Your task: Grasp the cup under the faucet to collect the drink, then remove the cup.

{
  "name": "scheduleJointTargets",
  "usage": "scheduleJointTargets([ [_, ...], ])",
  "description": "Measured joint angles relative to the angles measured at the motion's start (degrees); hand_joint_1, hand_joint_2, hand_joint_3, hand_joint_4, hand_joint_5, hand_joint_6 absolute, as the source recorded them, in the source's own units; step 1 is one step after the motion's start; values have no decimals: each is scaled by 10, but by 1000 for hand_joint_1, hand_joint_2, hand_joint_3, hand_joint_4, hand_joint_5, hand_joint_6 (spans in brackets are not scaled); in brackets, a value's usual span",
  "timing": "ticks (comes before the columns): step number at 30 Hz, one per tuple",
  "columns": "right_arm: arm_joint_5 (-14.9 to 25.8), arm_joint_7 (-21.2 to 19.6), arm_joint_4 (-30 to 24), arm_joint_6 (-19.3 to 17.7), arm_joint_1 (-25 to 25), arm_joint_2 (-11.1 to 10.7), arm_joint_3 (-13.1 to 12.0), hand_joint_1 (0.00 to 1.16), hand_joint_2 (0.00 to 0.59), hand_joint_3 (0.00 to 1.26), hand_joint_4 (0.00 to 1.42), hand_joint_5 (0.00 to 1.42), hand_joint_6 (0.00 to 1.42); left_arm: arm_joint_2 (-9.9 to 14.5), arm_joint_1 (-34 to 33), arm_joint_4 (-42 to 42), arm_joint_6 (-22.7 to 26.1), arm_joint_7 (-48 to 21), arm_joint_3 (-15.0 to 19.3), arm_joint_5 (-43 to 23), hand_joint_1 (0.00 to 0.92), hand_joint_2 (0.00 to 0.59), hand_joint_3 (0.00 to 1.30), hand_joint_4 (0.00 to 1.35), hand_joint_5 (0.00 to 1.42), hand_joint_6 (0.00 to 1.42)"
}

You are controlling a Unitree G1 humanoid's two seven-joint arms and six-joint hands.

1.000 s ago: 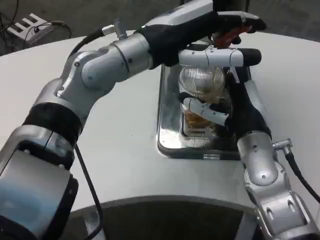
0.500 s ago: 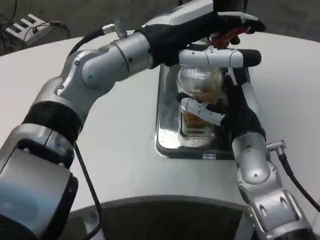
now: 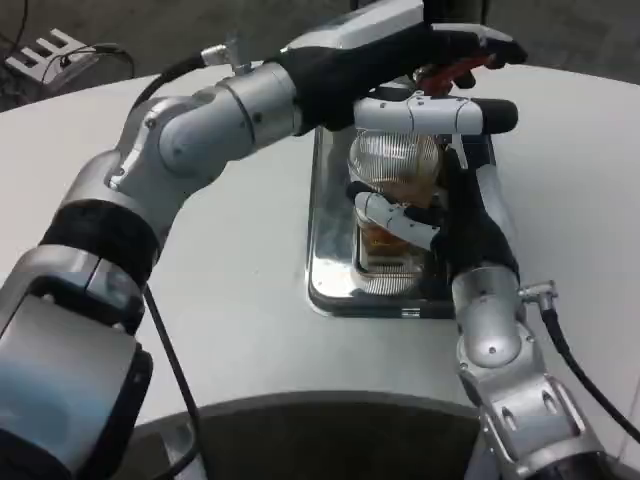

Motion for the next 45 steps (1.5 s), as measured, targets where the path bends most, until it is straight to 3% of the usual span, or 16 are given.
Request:
scheduleJointTargets([
  [6,-4,-36,15,-9,-4,16,4,717,203,3,143,214,166,2,0,0,0,0,0,0,0,80,232,183,273,244],
  [13,-20,-92,45,-23,-11,36,18,740,221,105,252,329,262,6,0,0,-1,0,0,0,0,77,237,192,273,243],
  [33,-22,-218,136,-68,-44,39,50,858,256,440,591,694,528,14,1,0,-5,8,6,0,0,68,269,232,318,248],
  [45,-27,-261,144,-70,-45,40,62,902,246,549,694,847,664,12,31,0,-9,7,78,-50,0,59,264,264,381,289],
])
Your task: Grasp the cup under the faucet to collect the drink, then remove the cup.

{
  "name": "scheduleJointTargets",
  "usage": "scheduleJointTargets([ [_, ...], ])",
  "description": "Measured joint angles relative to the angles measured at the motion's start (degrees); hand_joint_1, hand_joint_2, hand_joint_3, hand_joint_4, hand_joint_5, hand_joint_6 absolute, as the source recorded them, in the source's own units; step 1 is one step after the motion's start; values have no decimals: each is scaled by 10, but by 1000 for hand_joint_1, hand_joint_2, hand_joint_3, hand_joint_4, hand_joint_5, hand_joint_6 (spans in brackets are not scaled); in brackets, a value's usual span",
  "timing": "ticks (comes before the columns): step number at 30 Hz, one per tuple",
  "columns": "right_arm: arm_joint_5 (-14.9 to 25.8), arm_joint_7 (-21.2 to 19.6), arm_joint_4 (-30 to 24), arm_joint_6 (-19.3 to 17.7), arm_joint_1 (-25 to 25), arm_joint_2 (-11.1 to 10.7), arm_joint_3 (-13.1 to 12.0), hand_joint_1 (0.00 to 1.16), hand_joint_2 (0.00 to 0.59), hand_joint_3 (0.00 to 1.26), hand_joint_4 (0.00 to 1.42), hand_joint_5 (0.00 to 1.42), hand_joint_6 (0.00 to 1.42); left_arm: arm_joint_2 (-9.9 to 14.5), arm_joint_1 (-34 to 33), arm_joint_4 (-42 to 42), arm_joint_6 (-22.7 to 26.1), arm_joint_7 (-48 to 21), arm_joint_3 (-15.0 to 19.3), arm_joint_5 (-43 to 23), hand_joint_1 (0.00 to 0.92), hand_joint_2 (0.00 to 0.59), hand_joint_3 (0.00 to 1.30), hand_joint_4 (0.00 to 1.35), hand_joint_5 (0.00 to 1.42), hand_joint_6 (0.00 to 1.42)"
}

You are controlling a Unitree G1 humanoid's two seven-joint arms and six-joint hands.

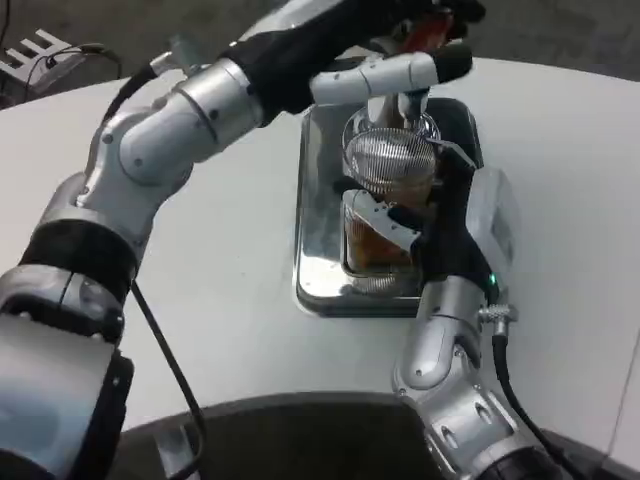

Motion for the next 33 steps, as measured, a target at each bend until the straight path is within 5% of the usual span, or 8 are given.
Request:
scheduleJointTargets([
  [16,3,-16,1,0,0,0,1,918,218,620,768,952,841,-4,18,-11,-14,-59,86,-90,0,56,288,317,430,347],
  [33,4,-24,-9,2,6,2,7,925,201,671,838,1032,957,17,50,-52,-32,-115,132,-157,0,56,321,344,457,383],
])
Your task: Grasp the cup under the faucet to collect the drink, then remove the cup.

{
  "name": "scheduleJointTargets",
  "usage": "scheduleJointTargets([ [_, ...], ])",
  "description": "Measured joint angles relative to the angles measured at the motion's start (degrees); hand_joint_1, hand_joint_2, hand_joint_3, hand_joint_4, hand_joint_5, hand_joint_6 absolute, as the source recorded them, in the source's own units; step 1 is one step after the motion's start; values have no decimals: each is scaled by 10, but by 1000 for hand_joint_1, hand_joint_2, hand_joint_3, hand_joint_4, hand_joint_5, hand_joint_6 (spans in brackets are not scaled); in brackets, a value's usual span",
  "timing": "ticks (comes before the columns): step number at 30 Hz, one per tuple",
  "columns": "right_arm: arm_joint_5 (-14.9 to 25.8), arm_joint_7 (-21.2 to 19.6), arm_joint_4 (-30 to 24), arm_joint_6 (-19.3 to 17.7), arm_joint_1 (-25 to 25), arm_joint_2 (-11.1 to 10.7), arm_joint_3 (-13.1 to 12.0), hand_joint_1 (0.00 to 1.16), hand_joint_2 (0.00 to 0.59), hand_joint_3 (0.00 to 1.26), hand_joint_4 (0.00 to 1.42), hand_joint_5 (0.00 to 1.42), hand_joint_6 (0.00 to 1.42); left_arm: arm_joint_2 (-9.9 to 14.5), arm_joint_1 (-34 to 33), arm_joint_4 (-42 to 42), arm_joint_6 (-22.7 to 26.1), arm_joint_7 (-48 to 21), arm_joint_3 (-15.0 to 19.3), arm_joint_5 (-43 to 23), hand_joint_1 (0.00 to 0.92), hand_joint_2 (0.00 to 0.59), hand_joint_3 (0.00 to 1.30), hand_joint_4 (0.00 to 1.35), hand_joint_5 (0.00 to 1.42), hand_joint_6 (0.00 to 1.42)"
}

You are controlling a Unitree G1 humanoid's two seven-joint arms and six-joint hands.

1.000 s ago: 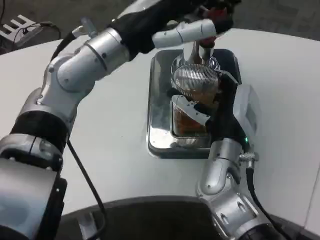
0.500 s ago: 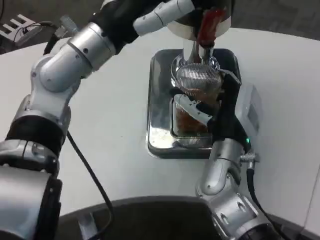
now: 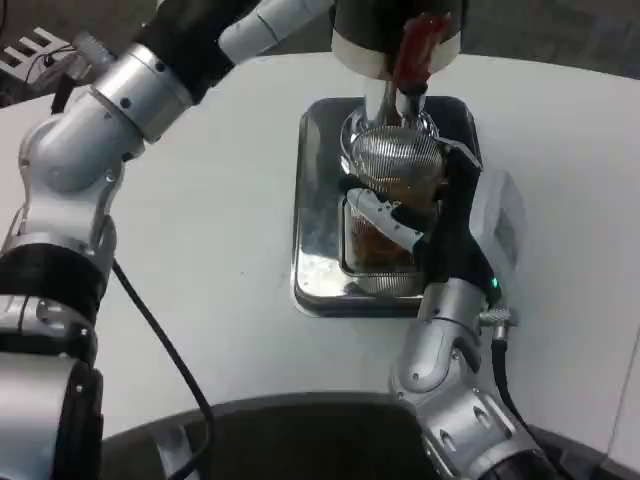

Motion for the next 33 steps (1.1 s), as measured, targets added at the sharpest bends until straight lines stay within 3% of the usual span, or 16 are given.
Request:
scheduleJointTargets([
  [19,-17,7,-98,36,64,-1,14,931,187,716,878,1085,1059,32,80,-61,0,-48,37,-52,0,55,330,357,474,396],
  [33,-48,47,-240,76,148,-5,5,939,185,738,889,1100,1101,73,186,-124,21,-46,60,-81,0,55,338,357,475,405],
])
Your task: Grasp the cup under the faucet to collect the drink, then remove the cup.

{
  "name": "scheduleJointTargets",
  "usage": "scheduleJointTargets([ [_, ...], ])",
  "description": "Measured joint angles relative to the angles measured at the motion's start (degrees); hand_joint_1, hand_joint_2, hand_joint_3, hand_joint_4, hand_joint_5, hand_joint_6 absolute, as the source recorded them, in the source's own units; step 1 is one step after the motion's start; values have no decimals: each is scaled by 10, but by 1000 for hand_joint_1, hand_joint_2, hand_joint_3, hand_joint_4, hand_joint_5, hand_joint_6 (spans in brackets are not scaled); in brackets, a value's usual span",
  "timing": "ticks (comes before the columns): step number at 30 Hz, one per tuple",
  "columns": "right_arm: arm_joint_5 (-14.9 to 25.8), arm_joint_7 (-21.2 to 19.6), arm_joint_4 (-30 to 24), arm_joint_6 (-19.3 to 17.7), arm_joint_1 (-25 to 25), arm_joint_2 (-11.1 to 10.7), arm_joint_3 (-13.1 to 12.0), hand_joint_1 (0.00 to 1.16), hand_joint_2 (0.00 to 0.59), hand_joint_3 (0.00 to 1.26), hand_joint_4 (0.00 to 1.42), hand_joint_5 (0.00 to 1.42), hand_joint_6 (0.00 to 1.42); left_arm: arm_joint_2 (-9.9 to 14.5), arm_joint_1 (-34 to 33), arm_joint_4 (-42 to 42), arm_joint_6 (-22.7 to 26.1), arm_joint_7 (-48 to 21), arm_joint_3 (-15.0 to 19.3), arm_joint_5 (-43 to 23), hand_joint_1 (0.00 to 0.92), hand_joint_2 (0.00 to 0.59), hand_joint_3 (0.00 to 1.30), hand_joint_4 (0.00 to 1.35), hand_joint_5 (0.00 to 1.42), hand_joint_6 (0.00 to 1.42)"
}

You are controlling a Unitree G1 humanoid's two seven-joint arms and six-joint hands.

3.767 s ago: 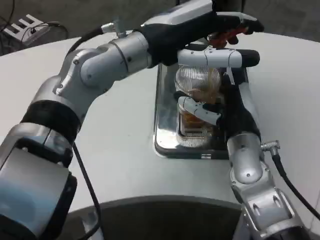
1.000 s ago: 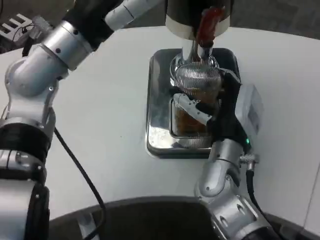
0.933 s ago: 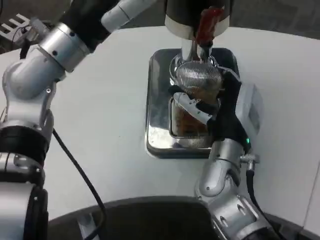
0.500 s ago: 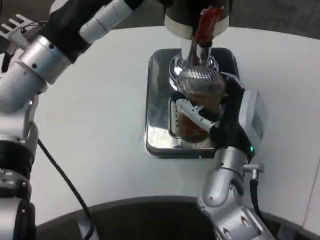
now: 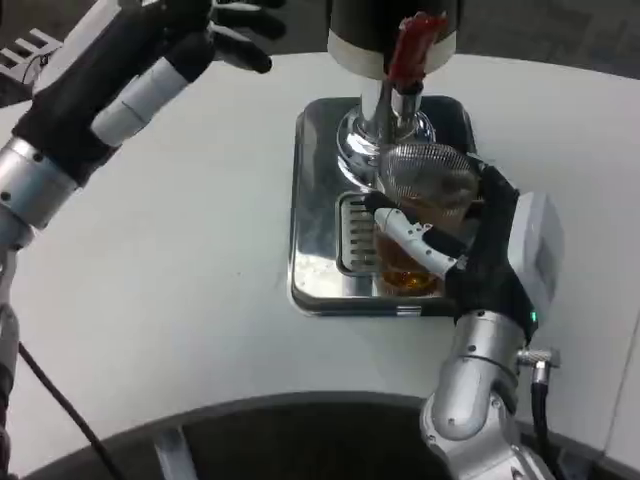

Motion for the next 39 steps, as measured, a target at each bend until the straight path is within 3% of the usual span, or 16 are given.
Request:
scheduleJointTargets([
  [13,-46,66,-139,41,102,-6,-2,934,183,769,929,1136,1171,16,92,-57,32,50,8,-3,0,55,339,357,472,409],
  [15,-56,86,-183,49,125,-7,0,933,183,772,940,1149,1186,18,108,-72,34,62,7,-1,0,53,334,350,454,401],
  [20,-68,130,-271,64,165,-7,3,935,179,795,968,1168,1224,24,174,-116,43,90,4,37,0,64,312,313,402,346],
  [26,-83,174,-335,85,203,-4,14,950,176,820,994,1182,1263,28,228,-168,58,107,0,63,0,66,287,261,328,291],
  [32,-85,229,-395,91,240,-20,16,953,176,836,996,1208,1283,39,289,-254,77,121,-7,97,0,74,205,126,197,207],
  [39,-86,291,-448,92,273,-48,17,956,177,837,1008,1211,1303,46,345,-350,111,123,-22,114,0,74,178,66,133,177],
])
